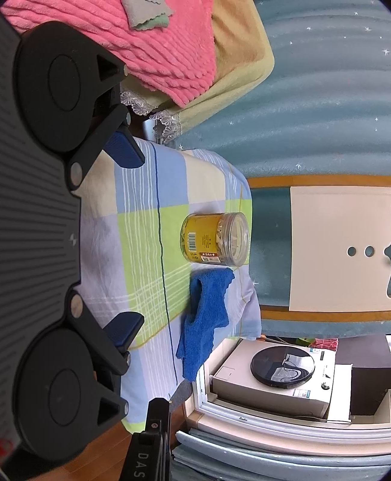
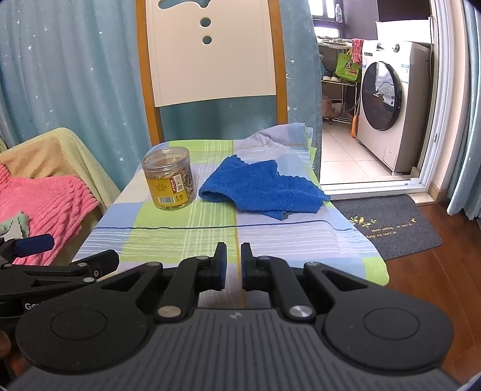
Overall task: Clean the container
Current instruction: 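Move the right gripper toward the blue towel beside the jar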
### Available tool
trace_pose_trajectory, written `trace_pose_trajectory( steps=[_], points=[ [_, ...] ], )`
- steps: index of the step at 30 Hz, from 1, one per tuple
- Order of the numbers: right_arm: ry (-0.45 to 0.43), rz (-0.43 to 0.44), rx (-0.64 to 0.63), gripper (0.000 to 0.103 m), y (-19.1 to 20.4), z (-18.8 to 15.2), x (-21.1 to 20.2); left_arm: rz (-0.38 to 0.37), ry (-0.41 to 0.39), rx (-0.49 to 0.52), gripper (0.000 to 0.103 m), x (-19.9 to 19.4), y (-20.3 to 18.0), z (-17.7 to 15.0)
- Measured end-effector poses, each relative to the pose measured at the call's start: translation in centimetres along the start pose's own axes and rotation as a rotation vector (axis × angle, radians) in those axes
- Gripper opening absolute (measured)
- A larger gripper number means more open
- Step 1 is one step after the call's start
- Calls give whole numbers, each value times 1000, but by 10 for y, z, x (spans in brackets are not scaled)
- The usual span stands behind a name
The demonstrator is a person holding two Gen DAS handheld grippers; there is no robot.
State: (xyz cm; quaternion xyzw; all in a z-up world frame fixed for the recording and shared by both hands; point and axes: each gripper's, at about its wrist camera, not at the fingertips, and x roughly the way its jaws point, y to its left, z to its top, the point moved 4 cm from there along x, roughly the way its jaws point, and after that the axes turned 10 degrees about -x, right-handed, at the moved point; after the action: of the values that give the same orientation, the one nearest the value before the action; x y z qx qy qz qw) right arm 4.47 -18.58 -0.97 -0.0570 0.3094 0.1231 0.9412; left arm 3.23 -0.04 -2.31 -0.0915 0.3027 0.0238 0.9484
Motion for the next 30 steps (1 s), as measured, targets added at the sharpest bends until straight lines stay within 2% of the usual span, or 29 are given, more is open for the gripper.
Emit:
trace_pose_trajectory(
  steps=[16, 30],
  points=[
    [-39, 5, -10, 5, 8, 5, -11, 7, -32, -18, 102, -20, 13, 3],
    [-55, 61, 5, 5, 15, 5, 11, 28, -1, -24, 102, 2, 23, -5]
  ],
)
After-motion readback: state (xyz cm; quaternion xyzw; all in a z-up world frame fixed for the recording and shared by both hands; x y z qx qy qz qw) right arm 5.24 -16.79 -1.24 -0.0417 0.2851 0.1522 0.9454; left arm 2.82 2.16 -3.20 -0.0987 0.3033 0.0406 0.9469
